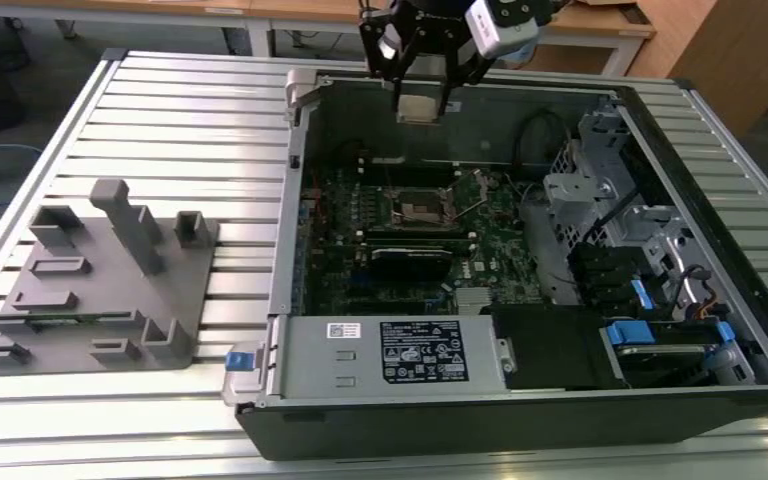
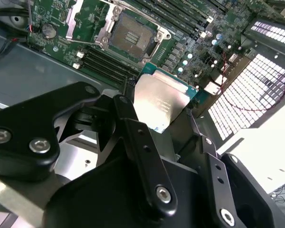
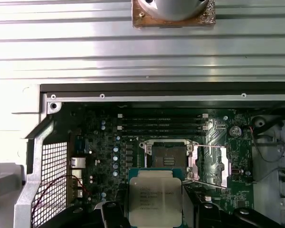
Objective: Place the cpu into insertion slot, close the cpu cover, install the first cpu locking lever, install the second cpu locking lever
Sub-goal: 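Place the cpu into insertion slot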
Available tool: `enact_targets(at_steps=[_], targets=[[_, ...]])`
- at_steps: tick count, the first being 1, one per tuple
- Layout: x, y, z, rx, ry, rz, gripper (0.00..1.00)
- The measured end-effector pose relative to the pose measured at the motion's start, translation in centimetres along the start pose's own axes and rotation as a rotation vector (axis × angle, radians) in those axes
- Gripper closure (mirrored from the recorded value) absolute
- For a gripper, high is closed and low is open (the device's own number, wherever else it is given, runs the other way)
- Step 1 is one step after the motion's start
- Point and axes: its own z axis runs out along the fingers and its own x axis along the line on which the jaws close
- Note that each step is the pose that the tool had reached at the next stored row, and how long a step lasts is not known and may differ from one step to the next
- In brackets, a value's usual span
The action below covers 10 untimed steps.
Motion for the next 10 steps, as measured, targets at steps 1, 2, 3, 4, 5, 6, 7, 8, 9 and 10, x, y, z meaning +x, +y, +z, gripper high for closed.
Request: enact_targets(at_steps=[1,2,3,4,5,6,7,8,9,10], targets=[[0.00,-0.01,0.10,0.0000,0.0000,0.000,0.46],[0.00,-0.02,0.19,0.0000,0.0000,0.000,0.46],[-0.01,-0.03,0.29,0.0000,0.0000,0.000,0.46],[-0.01,-0.03,0.36,0.0001,0.0000,0.000,0.46],[-0.01,-0.03,0.40,0.0002,0.0000,0.000,0.46],[-0.01,-0.03,0.41,0.0003,0.0001,0.000,0.46],[-0.01,-0.04,0.43,0.0000,-0.0001,0.000,0.46],[-0.01,-0.04,0.43,0.0002,0.0000,0.000,0.46],[-0.01,-0.04,0.43,0.0002,-0.0001,0.000,0.46],[-0.03,-0.04,0.43,0.0002,-0.0001,0.000,0.46]])
